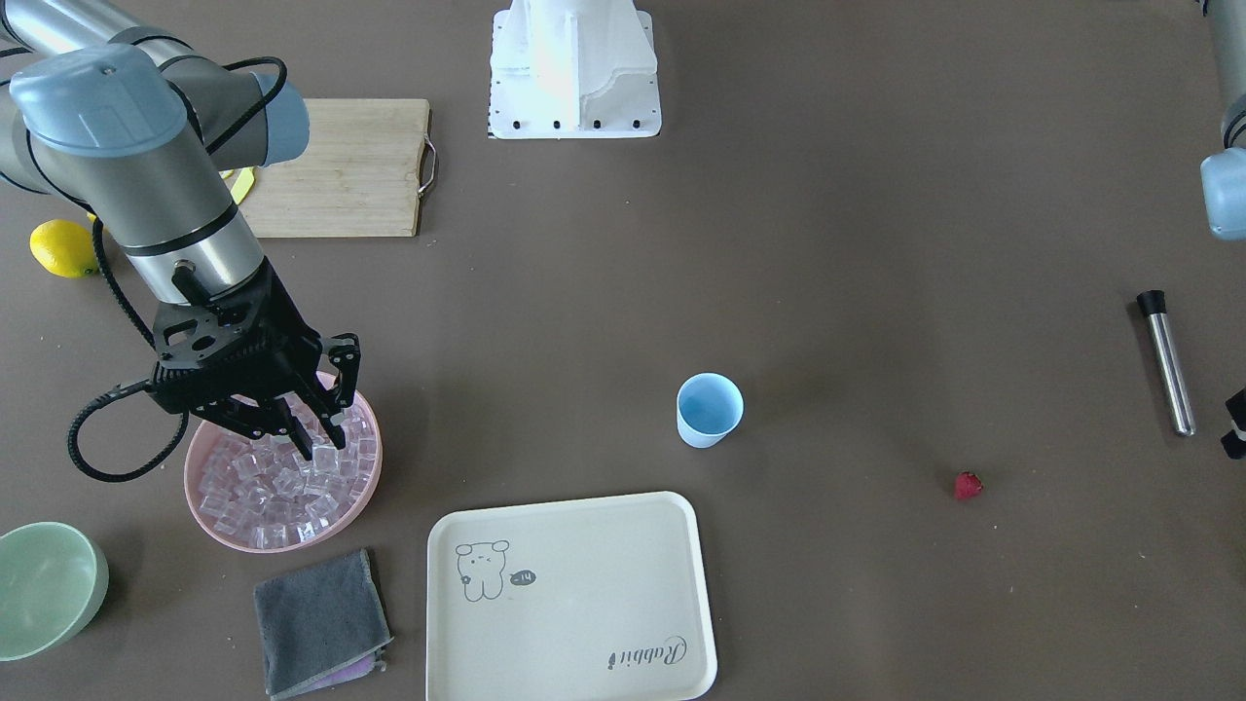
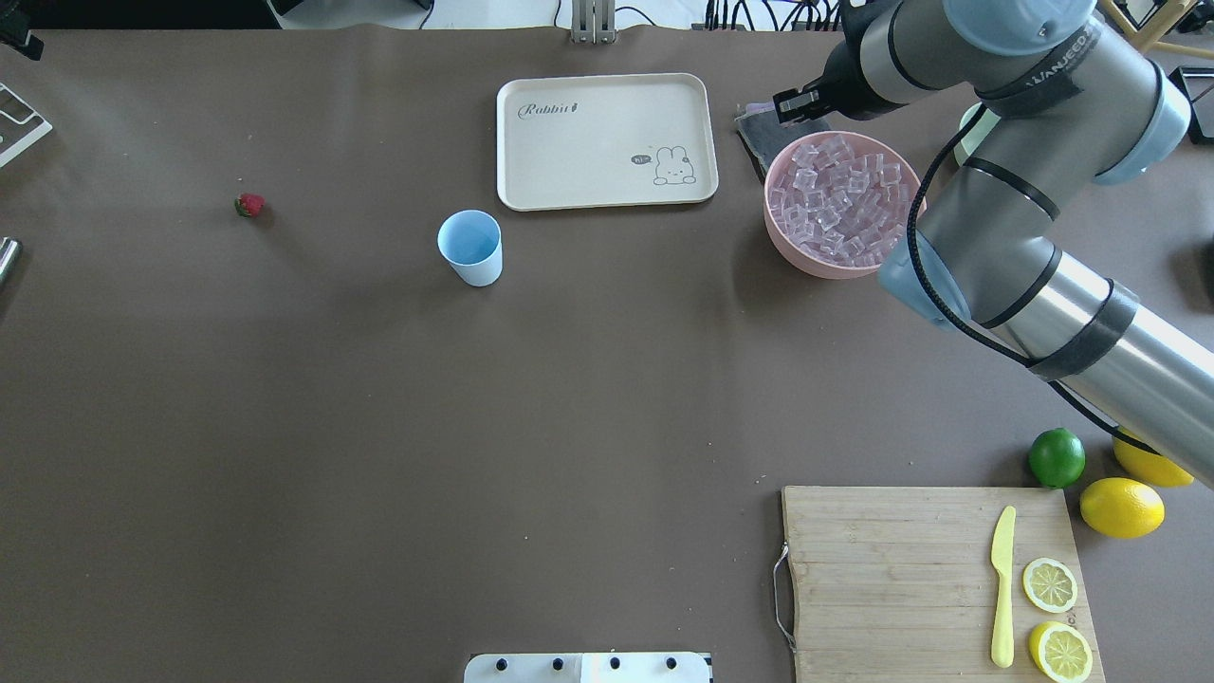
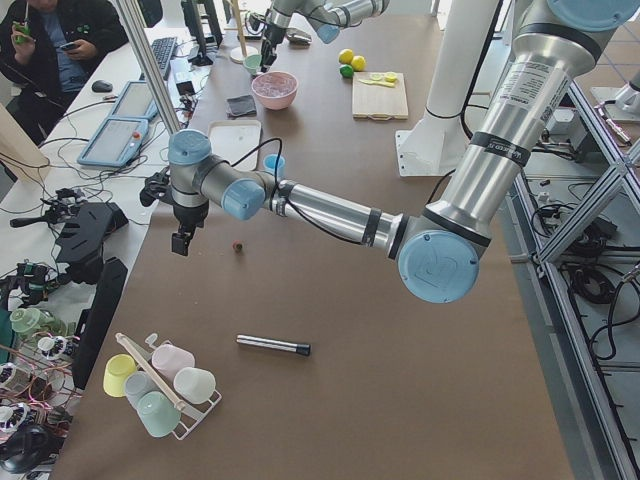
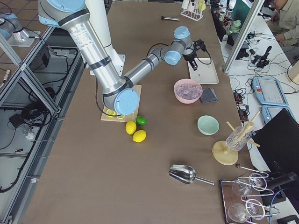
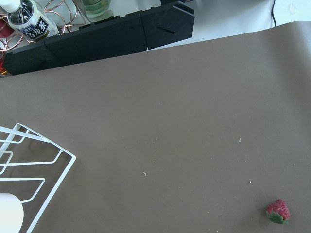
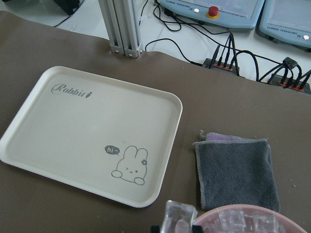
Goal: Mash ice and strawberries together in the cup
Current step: 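Carry the ice cube with the right gripper over the light blue cup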
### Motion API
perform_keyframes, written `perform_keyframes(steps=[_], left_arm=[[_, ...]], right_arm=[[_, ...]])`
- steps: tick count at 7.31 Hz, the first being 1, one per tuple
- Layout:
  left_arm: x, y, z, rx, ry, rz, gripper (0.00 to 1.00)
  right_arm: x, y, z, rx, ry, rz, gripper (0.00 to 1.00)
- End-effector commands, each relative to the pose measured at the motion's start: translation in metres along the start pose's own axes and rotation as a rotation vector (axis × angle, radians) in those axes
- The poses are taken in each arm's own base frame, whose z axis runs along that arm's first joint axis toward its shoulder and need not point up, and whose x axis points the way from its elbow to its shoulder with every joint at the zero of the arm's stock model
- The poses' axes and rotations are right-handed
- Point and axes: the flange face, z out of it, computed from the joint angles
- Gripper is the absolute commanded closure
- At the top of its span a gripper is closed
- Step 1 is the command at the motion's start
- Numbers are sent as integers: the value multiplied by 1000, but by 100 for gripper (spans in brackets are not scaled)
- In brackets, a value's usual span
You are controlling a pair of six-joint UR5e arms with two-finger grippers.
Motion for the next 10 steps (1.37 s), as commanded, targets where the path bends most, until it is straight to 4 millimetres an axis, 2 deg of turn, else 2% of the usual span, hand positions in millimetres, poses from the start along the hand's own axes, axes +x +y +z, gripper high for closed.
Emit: perform_keyframes(steps=[1,2,3,5,6,8,10], left_arm=[[24,-1,-10,24,21,42,2],[33,0,-6,18,28,51,2],[37,0,-4,17,31,59,2],[39,0,-5,23,36,66,2],[38,0,-4,25,36,72,2],[40,0,-4,26,38,73,2],[38,0,-3,23,35,77,2]], right_arm=[[-55,-28,-17,48,-65,-37,100],[-80,-39,-22,65,-87,-53,100],[-105,-39,-18,79,-93,-70,100],[-162,-37,5,96,-97,-105,100],[-182,-38,24,127,-110,-109,100],[-211,-31,38,130,-128,-94,100],[-261,-22,57,115,-125,-116,100]])
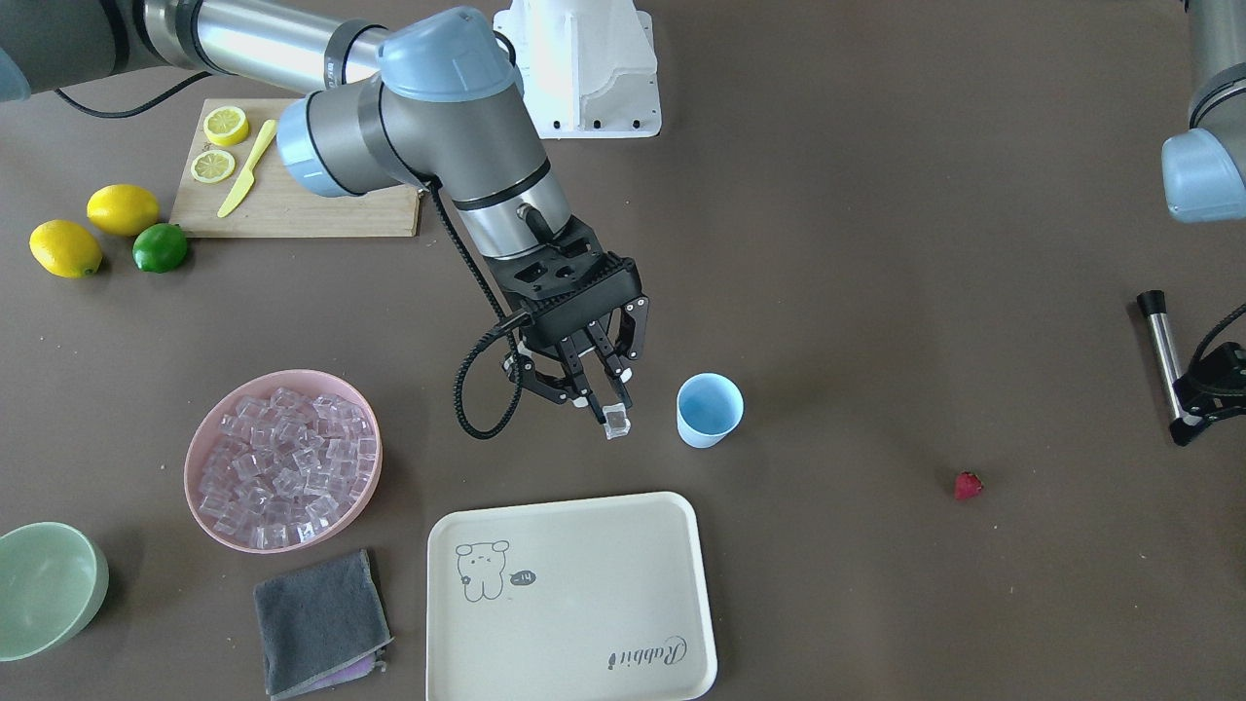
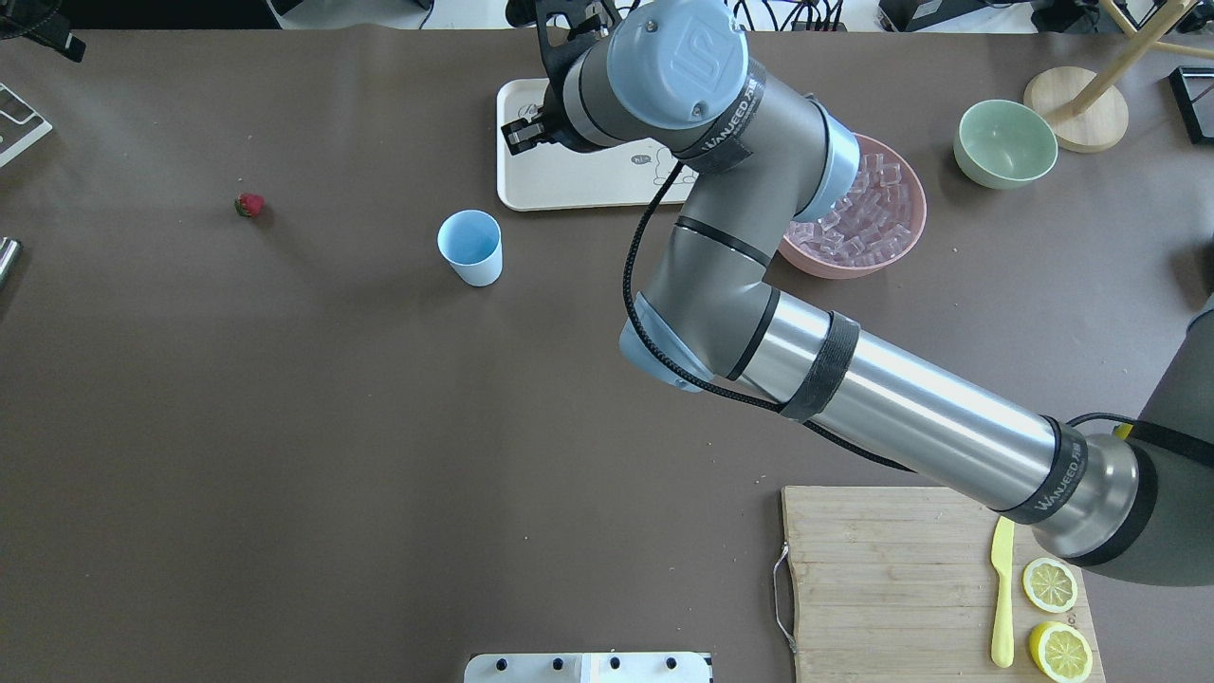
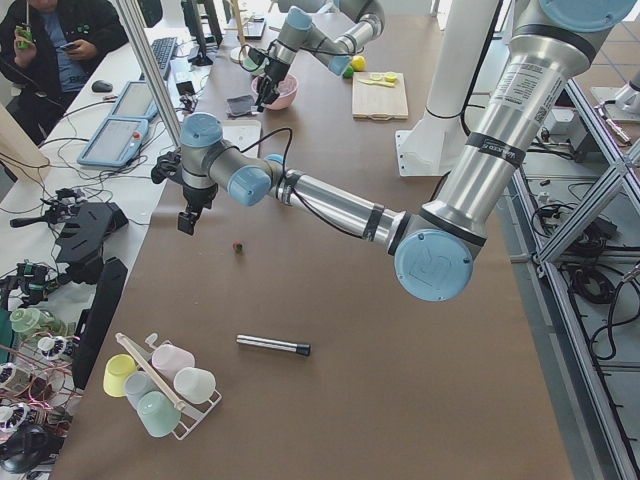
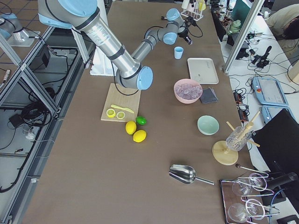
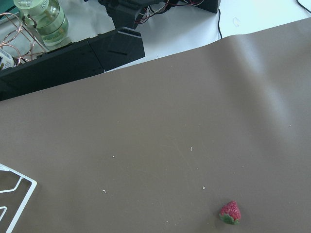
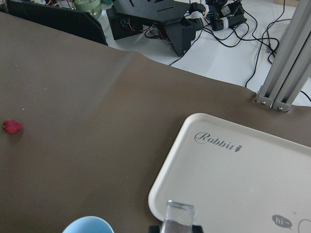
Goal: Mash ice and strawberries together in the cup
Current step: 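Carry the ice cube with the right gripper over the light blue cup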
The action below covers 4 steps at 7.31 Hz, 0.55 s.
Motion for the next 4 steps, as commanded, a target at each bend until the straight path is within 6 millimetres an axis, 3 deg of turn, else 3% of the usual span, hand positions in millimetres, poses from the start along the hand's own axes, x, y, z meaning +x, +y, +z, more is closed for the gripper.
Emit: perform_keyframes(steps=[1,4], left_arm=[[-3,1,4,-6,-4,-2,2],[-7,3,6,-12,-9,-6,2]], right_arm=[[-38,11,15,-15,-11,-16,100],[-61,45,51,4,-24,-38,100]])
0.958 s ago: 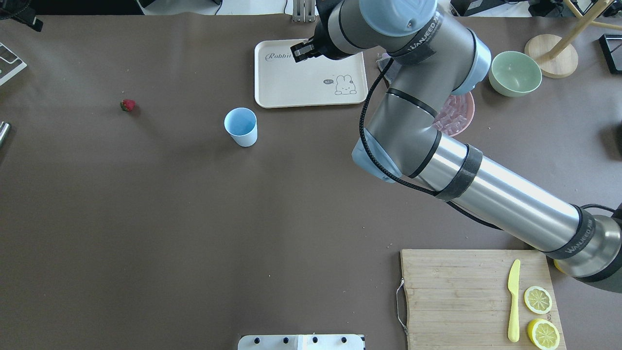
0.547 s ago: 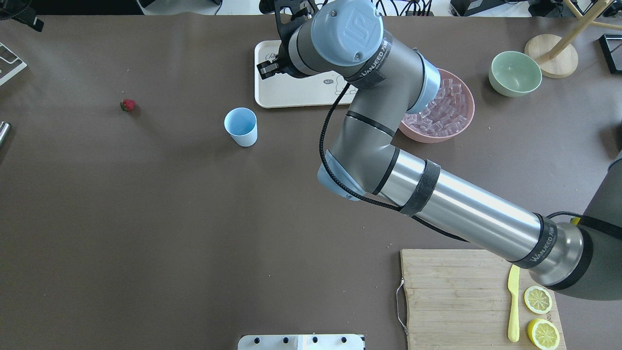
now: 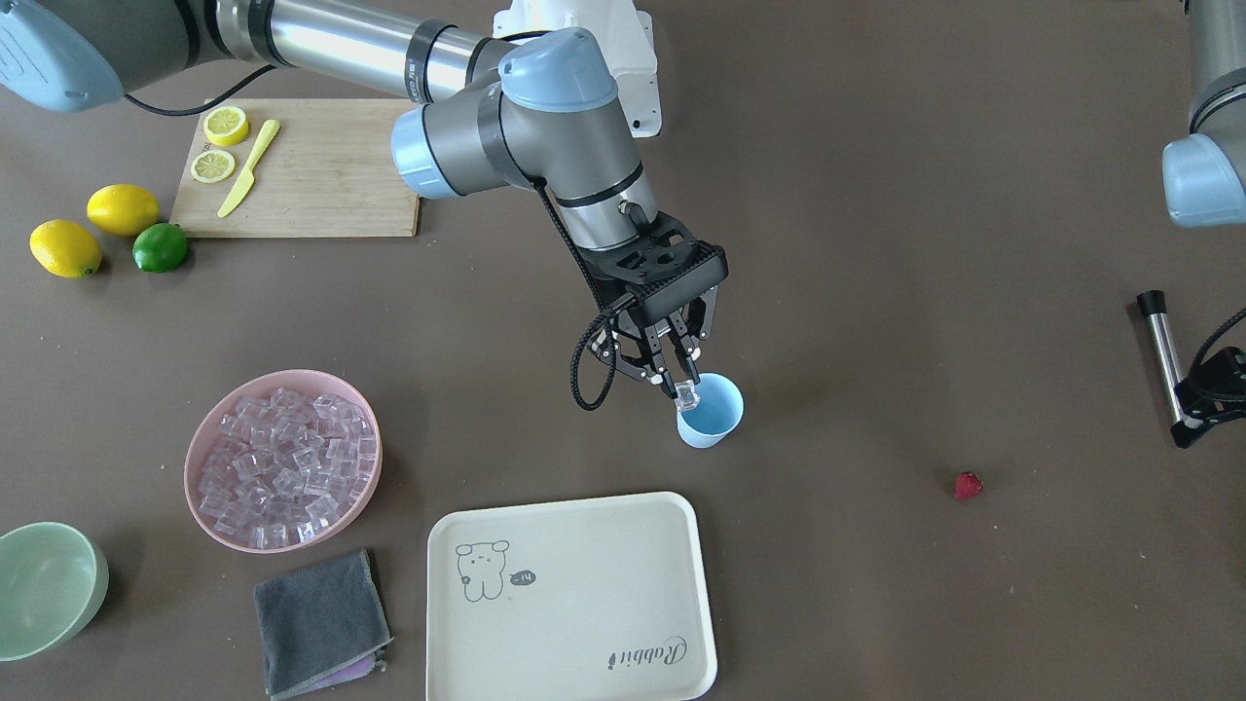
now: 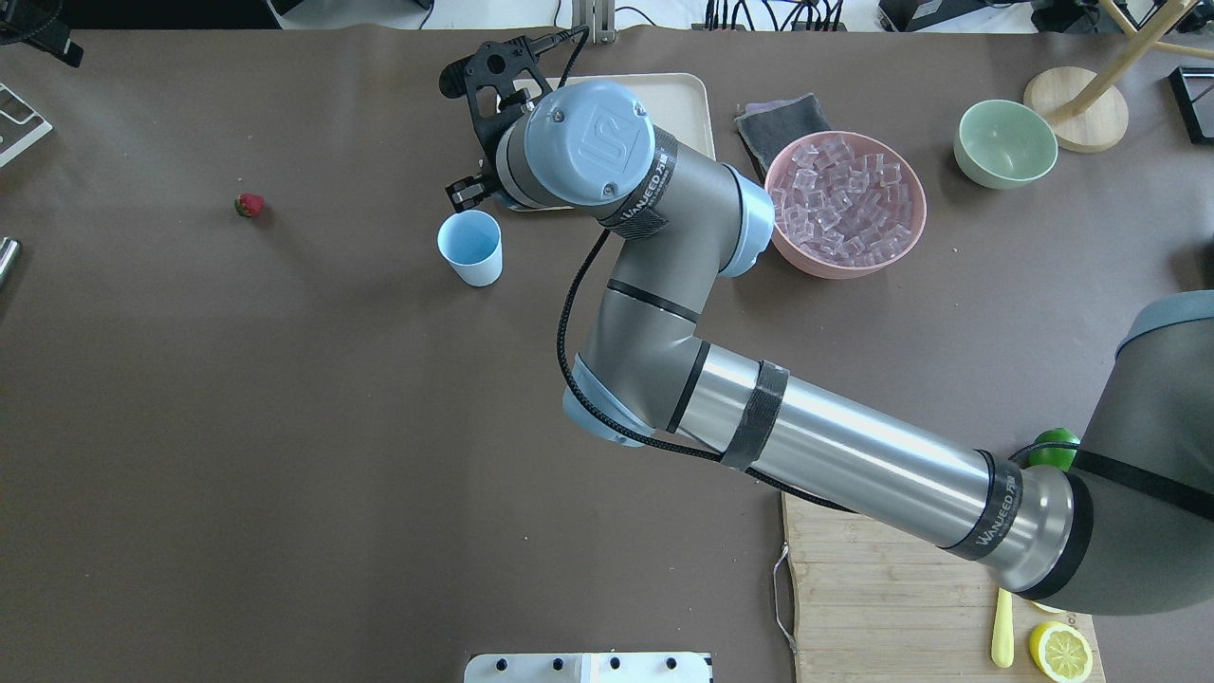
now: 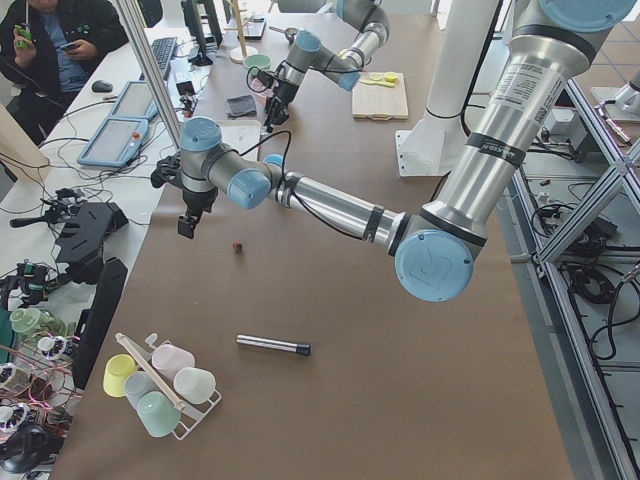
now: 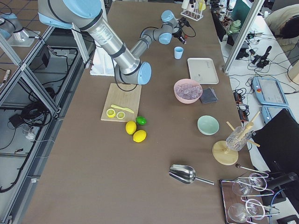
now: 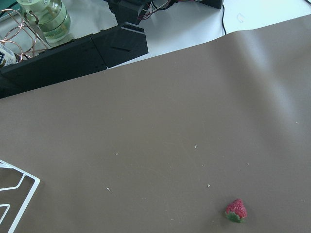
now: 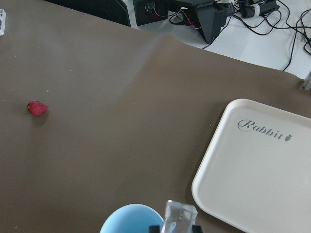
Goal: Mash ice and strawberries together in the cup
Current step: 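Lower the right gripper over the cup and release the ice cube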
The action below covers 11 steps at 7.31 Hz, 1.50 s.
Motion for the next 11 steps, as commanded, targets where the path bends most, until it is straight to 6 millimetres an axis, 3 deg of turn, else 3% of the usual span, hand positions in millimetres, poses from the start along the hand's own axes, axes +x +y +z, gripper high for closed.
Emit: perform_keyframes(steps=[1,5,7,11], left_arm=[[-1,1,-1,1,-1,-5,2],[-1,3,0,0,0,-7,2],[-1,3,0,13,6,2,2],[3,5,8,1,8,6,2]], right_arm=[[-16,21,18,4,-1,-13,100],[-31,32,26,-3,2,-22,100],[-48,24,40,-9,23,-27,100],[-41,27,49,-5,61,-32,100]])
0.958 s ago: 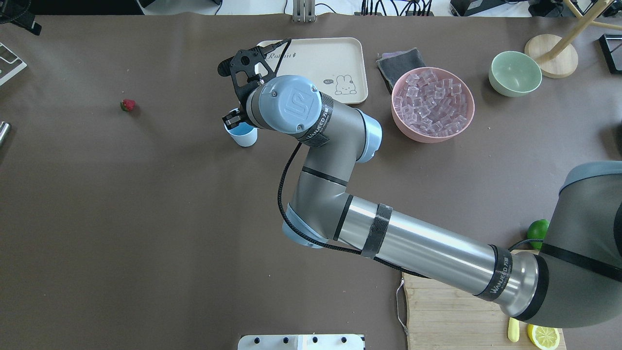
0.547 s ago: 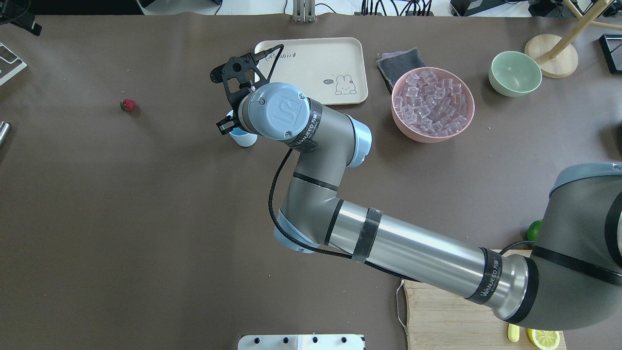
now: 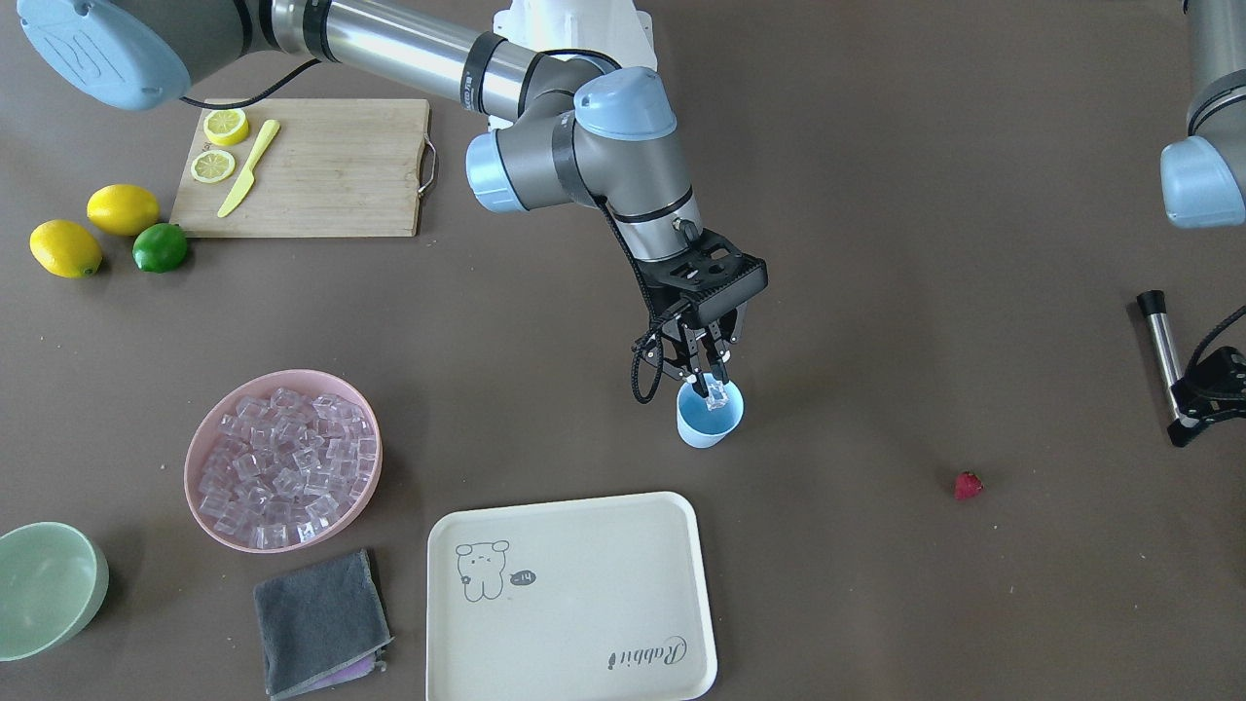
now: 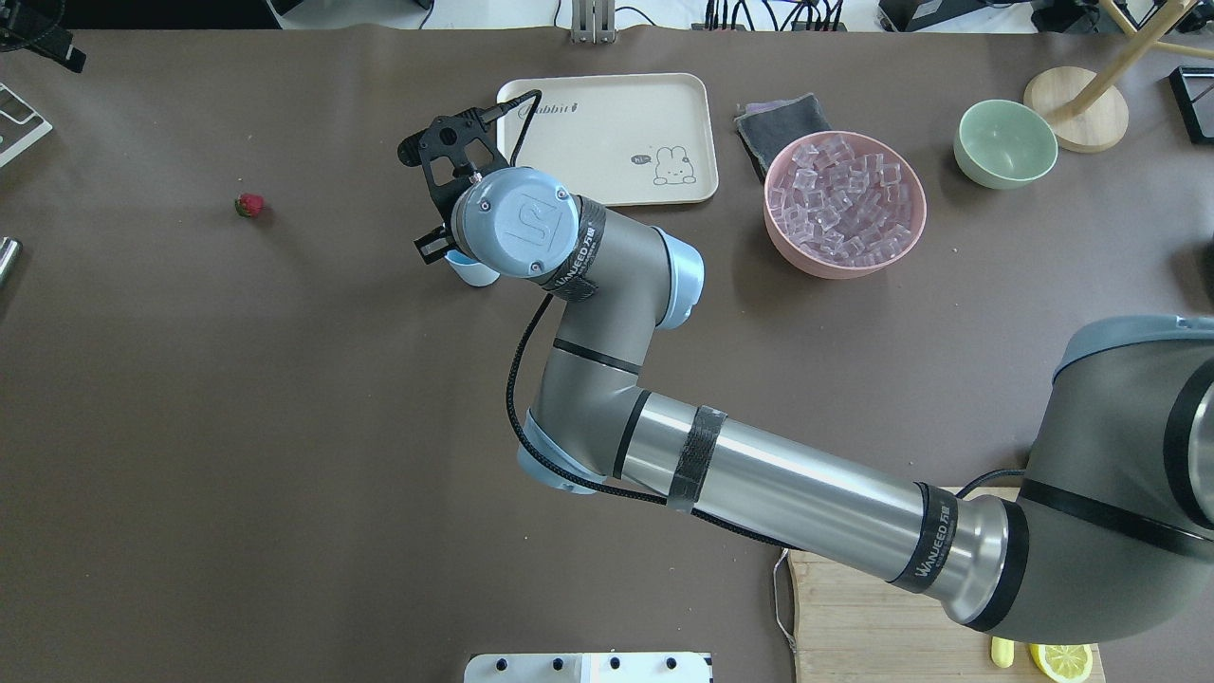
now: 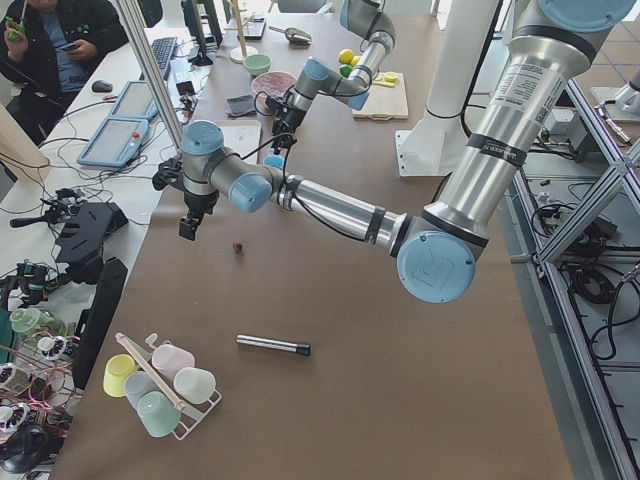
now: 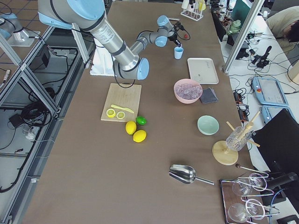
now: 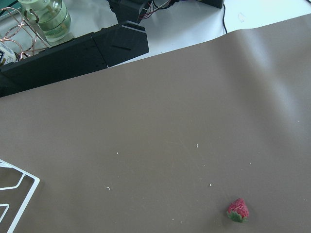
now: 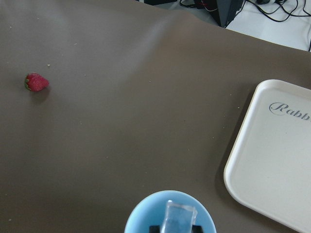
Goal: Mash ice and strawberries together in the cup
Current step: 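Lower the right gripper over the cup and release the ice cube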
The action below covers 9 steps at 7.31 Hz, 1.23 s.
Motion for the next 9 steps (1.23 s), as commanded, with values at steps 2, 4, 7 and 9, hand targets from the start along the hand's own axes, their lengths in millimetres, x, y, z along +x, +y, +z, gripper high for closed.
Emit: perform_keyframes(steps=[2,4,7,9], left_arm=[[3,1,3,-4,1,2,2],[4,2,6,-9,3,4,2],[3,3,13,-22,1,-1,2],[5,3,11,-17,3,3,2]], right_arm=[[0,-2,1,8,11,-4,100],[-9,-13,5,10,20,4,65],[-8,-16,2,40,7,9,1],[17,-37,-8,62,15,25,1]])
